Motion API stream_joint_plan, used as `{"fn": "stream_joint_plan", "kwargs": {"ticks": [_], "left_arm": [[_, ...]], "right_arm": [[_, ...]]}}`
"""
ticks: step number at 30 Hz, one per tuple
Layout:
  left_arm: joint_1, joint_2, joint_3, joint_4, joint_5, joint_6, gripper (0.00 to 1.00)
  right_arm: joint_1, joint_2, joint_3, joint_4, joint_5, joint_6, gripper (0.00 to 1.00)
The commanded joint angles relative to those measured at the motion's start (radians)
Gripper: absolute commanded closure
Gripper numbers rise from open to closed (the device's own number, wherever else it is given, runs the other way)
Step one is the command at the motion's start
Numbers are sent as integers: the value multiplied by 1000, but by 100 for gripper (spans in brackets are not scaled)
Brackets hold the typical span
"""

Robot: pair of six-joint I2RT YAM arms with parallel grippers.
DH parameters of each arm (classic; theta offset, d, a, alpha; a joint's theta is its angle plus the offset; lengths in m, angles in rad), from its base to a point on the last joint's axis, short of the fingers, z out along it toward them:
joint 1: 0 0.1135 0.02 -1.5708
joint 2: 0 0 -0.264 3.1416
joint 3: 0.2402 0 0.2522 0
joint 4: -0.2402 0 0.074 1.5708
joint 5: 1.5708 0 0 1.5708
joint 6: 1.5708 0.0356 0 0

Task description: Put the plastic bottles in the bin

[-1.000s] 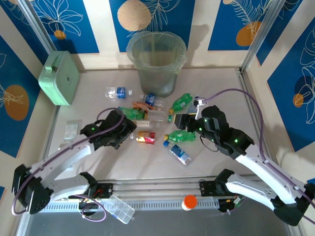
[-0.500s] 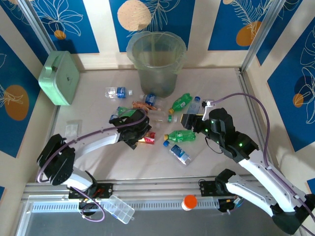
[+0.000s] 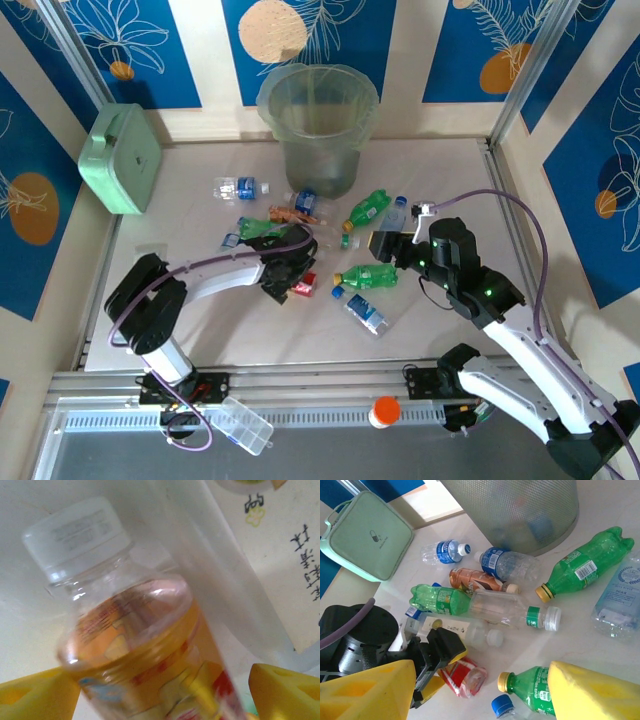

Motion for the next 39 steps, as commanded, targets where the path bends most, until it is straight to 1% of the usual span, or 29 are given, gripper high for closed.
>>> {"fn": "stream_joint_plan", "kwargs": {"ticks": [1, 9, 11, 13, 17, 21, 28, 30, 32, 34, 37, 39], "left_arm": [[-12, 37, 27, -80, -18, -37, 16], [-11, 58, 63, -178, -26, 50, 16], [-11, 70, 91, -235, -32, 97, 19], [-12, 91, 139, -310, -38, 149, 24], [-15, 120, 184, -384, -29, 196, 25], [-14, 122, 167, -384, -34, 187, 26], [-16, 175, 185, -340, 7, 220, 25], [-18, 185, 191, -343, 7, 224, 25], [-20, 192, 203, -382, -7, 215, 24], [-22, 189, 211, -395, -15, 222, 28], [-27, 165, 233, -425, -43, 240, 39], [-32, 141, 255, -462, -58, 253, 40]], "right_arm": [[-9, -1, -16, 27, -28, -14, 29], [-14, -7, -15, 27, -38, -16, 29], [-13, -4, -15, 30, -44, -16, 29], [-14, -4, -13, 30, -43, -17, 29], [-14, -2, -12, 34, -48, -19, 29], [-15, 1, -7, 35, -49, -22, 29], [-16, -16, -17, 19, -42, -14, 29], [-16, -24, -16, 11, -39, -19, 29], [-16, -30, -15, 2, -31, -22, 29], [-16, -39, -12, -6, -25, -22, 29], [-16, -58, -10, -9, -21, -22, 29], [-16, -70, -7, -21, -17, -17, 29]]}}
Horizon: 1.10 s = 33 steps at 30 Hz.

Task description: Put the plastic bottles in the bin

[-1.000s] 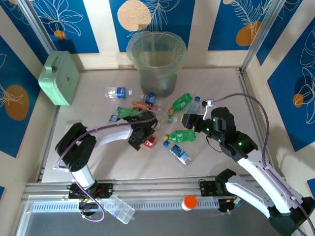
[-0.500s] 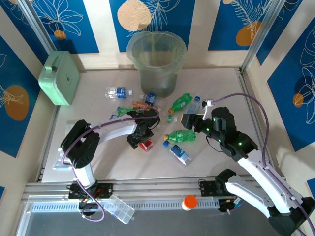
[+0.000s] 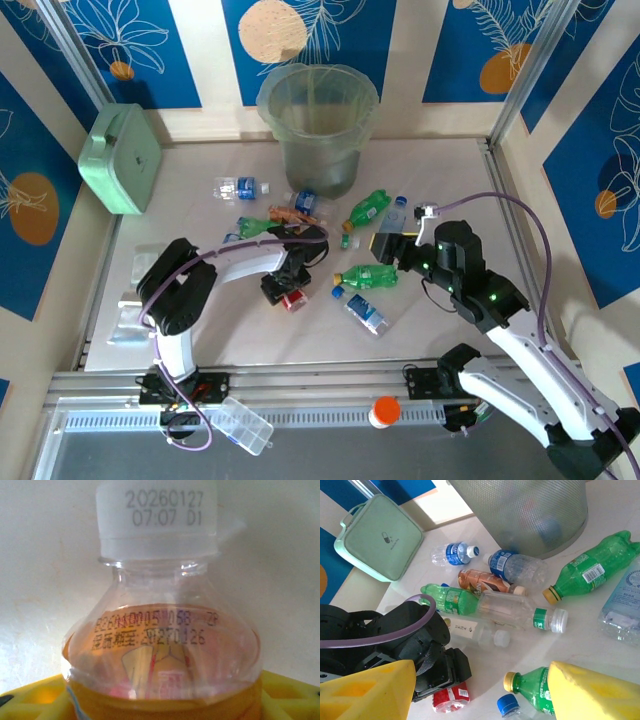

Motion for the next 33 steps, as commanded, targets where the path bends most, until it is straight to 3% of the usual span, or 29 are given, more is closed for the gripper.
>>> {"fn": "stream_joint_plan", "kwargs": {"ticks": [1, 9, 14, 18, 22, 25, 30, 33], "left_arm": [[-19, -56, 52, -96, -45, 27, 40], [-31, -231, 124, -207, -114, 142, 38], [-30, -339, 192, -42, -130, 488, 46], [-23, -422, 197, 196, -42, 760, 47], [13, -437, 263, 317, 48, 926, 48], [91, -373, 385, 333, 95, 954, 50], [261, -169, 625, 452, 307, 852, 53], [308, -11, 843, 469, 368, 819, 56]], "right_arm": [[-5, -29, 3, -28, 13, -7, 29], [-3, -62, 24, -54, -13, 12, 29], [-4, -62, 41, -71, -7, -6, 29], [-5, -59, 60, -81, -2, -25, 29], [-5, -56, 83, -101, 7, -40, 29], [-6, -63, 114, -132, 33, -79, 29], [-8, -98, 110, -131, 69, -95, 29], [-8, -106, 86, -90, 53, -84, 29]]}}
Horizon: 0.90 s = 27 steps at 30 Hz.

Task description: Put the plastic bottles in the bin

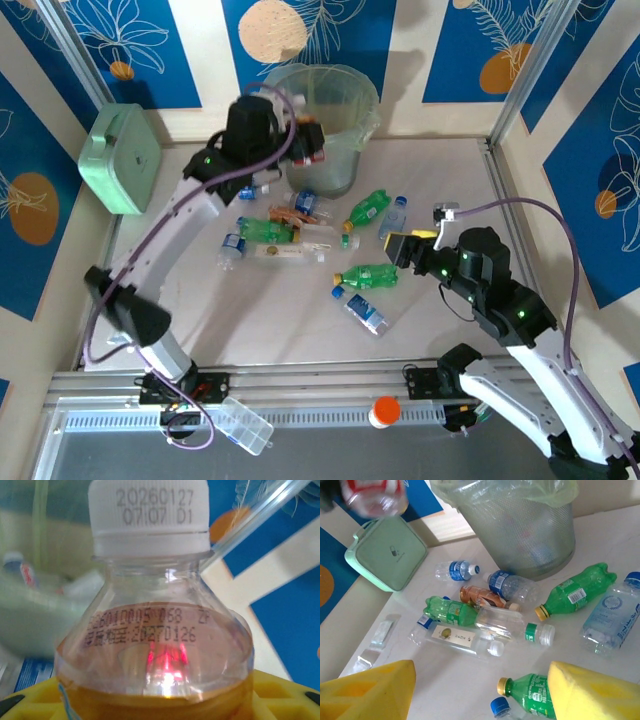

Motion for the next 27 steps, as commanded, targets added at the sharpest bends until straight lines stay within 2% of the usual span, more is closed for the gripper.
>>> {"fn": "stream_joint_plan", "kwargs": {"ticks": [1, 4, 6, 9, 16, 21, 27], "left_arm": [[44, 168, 226, 59, 128, -33, 56], [70, 344, 476, 40, 114, -70, 55], [97, 442, 567, 112, 131, -147, 53], [133, 536, 592, 314, 143, -271, 53], [142, 722, 684, 525, 97, -362, 51], [136, 780, 688, 494, 81, -333, 49], [123, 792, 679, 395, 71, -244, 30]], "right_arm": [[-6, -11, -11, 36, 10, -12, 29], [-6, -2, -21, 50, 16, -8, 29], [-6, 0, -24, 56, 29, -5, 29], [-8, 4, -41, 74, 37, 0, 29], [-9, 53, -55, 82, 40, 8, 29], [-20, 66, -69, 94, 40, 4, 29], [-46, 84, -83, 111, 18, 14, 29]]}}
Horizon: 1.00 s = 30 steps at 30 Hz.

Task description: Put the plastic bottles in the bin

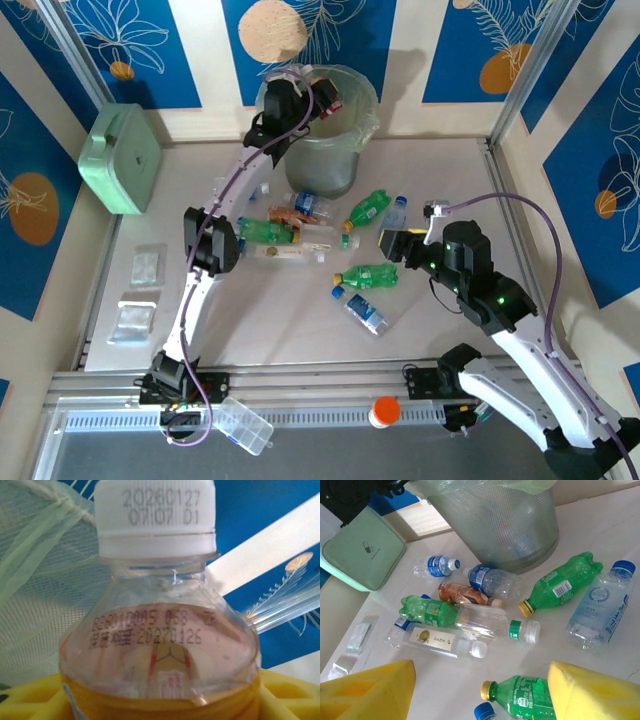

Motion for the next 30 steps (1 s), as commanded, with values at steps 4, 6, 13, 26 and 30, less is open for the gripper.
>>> {"fn": "stream_joint_plan", "kwargs": {"ticks": [4, 6, 13, 26, 30], "left_arm": [[-10, -5, 10, 1, -3, 53, 22], [-10, -6, 10, 4, -8, 51, 20], [-10, -28, 12, 24, -8, 58, 18], [-39, -232, 11, -41, 52, 160, 18], [-63, -356, -41, -208, 1, 206, 21]], "right_arm": [[-18, 13, -17, 36, -15, 15, 29], [-19, 16, -16, 39, -17, 14, 29], [-22, 17, -5, 33, -16, 6, 29], [-19, 1, 47, -6, -78, 19, 29], [-11, 17, 68, -44, -103, 8, 29]]}}
